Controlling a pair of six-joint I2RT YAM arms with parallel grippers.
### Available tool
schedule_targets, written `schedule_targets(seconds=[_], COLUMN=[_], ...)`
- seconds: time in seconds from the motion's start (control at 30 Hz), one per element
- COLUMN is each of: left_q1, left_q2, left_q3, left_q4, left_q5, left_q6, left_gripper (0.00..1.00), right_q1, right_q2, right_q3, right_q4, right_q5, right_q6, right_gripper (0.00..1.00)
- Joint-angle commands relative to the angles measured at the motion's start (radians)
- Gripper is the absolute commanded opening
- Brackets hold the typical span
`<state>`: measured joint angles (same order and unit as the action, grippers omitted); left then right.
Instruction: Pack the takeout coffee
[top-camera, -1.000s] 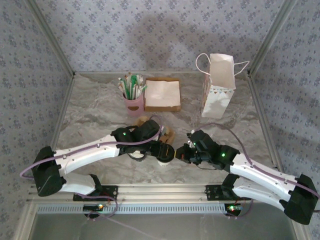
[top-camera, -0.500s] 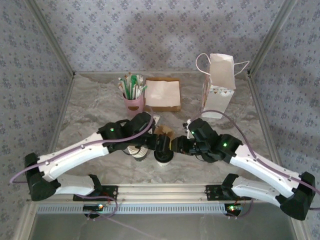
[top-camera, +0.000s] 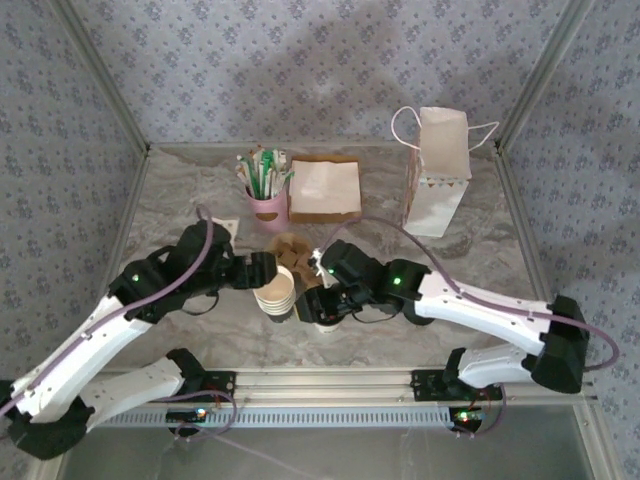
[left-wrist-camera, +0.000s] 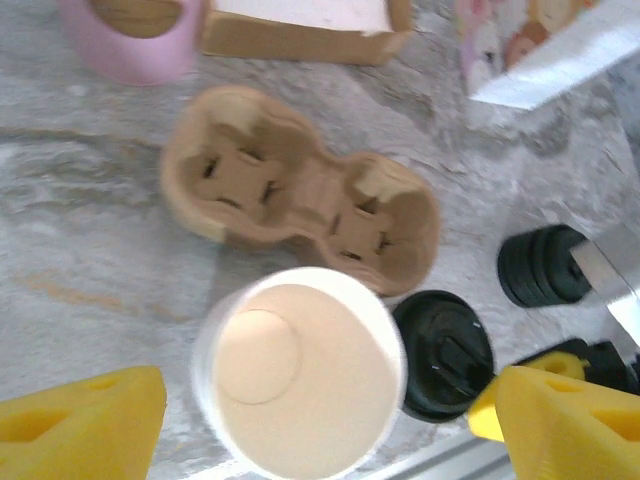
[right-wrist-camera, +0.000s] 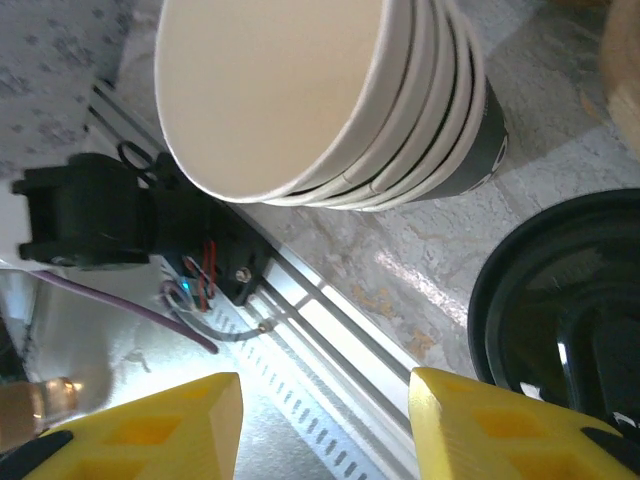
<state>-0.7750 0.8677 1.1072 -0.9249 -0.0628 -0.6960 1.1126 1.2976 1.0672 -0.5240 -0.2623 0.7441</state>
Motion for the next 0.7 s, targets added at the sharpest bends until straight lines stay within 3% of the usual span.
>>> schedule_targets(seconds=[0.0,0.37,0.67], left_q1=[0.097,0.293,0.359], left_q2=[-0.041,-0.091,-0.108], left_q3=[-0.034,-0.085,-0.087], left_q4=[-0.033,0.005,0.005], left_q5=[0.095,0.238,0.287], left_q6=[0.041,0.075,0.089], left_gripper=[0.86,0.87,0.87], right_q1=[0.034,0.09,0.1], right_q2=[0.059,0.231,0.303], right_q3=[0.069,0.158,0.17], right_q4=[-0.027,0.014,0.088], right_q5=[0.072,0.183,0.279], right_q6=[-0.06,-0.072,-0.106], right_gripper=[0.5,0.53,0.53])
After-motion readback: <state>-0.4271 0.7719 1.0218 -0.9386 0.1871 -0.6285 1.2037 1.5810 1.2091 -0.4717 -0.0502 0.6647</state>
